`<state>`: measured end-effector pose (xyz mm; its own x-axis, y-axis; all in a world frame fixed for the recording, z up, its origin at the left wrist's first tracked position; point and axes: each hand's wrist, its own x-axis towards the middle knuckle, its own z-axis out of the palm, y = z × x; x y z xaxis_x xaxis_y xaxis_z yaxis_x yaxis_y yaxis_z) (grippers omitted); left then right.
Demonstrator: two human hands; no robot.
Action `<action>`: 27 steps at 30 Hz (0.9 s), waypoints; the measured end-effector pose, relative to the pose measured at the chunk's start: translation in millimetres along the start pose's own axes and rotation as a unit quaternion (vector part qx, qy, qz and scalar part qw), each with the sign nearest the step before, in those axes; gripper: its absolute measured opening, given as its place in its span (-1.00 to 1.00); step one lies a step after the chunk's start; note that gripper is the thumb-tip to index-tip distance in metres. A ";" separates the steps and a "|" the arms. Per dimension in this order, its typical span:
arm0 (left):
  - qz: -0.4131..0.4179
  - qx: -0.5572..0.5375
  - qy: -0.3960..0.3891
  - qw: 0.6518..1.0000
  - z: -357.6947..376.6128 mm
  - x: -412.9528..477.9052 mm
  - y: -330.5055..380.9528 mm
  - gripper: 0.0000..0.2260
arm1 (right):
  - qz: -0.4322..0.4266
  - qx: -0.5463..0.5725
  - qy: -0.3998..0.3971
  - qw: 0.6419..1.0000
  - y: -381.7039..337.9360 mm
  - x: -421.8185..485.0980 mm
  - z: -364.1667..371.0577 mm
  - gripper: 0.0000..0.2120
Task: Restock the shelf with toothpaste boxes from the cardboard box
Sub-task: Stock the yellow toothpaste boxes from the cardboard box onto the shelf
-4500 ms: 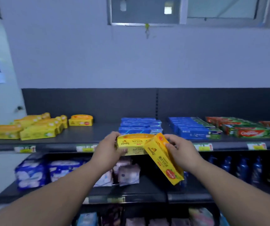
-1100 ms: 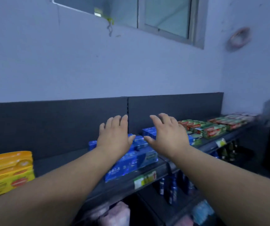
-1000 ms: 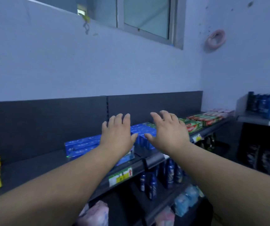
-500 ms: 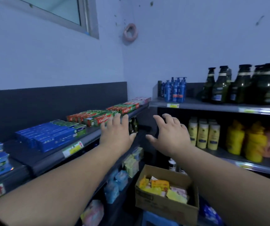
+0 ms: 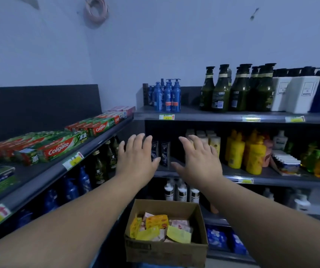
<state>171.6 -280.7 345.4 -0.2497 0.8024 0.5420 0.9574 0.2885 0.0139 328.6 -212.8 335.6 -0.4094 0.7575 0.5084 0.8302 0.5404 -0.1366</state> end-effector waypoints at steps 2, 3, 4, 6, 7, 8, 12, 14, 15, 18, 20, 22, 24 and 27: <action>0.012 -0.016 -0.001 1.000 19.9 18.8 -12.2 -0.38 | 0.011 -0.011 -0.006 1.000 -3.8 19.0 20.4 -0.25; 0.017 -0.025 -0.005 1.000 30.3 27.9 -19.0 -0.38 | 0.017 -0.018 -0.011 1.000 -5.8 28.4 30.6 -0.26; 0.021 -0.031 -0.012 0.999 41.8 37.0 -25.8 -0.38 | 0.024 -0.023 -0.018 0.999 -8.1 37.8 40.7 -0.26; 0.029 -0.039 -0.032 0.998 65.3 52.7 -38.7 -0.39 | 0.040 -0.024 -0.034 0.998 -11.7 54.2 61.5 -0.28; 0.031 -0.041 -0.041 0.998 77.4 59.4 -44.5 -0.39 | 0.048 -0.024 -0.041 0.998 -12.7 61.0 72.0 -0.28; 0.031 -0.044 -0.049 0.997 89.8 65.1 -50.2 -0.39 | 0.053 -0.025 -0.047 0.997 -13.4 67.4 83.1 -0.29; 0.029 -0.053 -0.085 0.995 139.3 77.8 -65.6 -0.40 | 0.060 -0.029 -0.080 0.995 -8.5 82.9 127.2 -0.29; 0.026 -0.054 -0.100 0.993 163.2 83.5 -68.3 -0.41 | 0.062 -0.032 -0.097 0.993 -0.1 89.2 147.7 -0.30; 0.023 -0.054 -0.108 0.992 174.3 86.6 -68.2 -0.41 | 0.063 -0.032 -0.107 0.992 5.7 92.6 157.8 -0.30; 0.016 -0.046 -0.121 0.991 207.3 98.5 -62.4 -0.42 | 0.060 -0.032 -0.136 0.988 28.1 106.4 187.8 -0.30; 0.004 -0.041 -0.123 0.992 229.0 106.3 -55.7 -0.42 | 0.052 -0.029 -0.154 0.986 45.7 116.7 208.3 -0.30; -0.012 -0.036 -0.131 0.991 250.6 113.5 -46.7 -0.43 | 0.042 -0.020 -0.171 0.984 65.1 127.5 229.1 -0.30; -0.028 -0.032 -0.144 0.989 274.2 119.5 -35.4 -0.43 | 0.029 -0.011 -0.189 0.981 85.9 137.1 251.2 -0.31; -0.056 -0.027 -0.159 0.985 312.4 121.5 -21.7 -0.44 | 0.014 0.000 -0.217 0.976 116.0 143.3 287.8 -0.34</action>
<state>75.1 -26.3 148.4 -0.3784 0.8931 0.2434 0.9256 0.3630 0.1069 257.3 63.8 148.0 -0.5081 0.8558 0.0973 0.8435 0.5173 -0.1448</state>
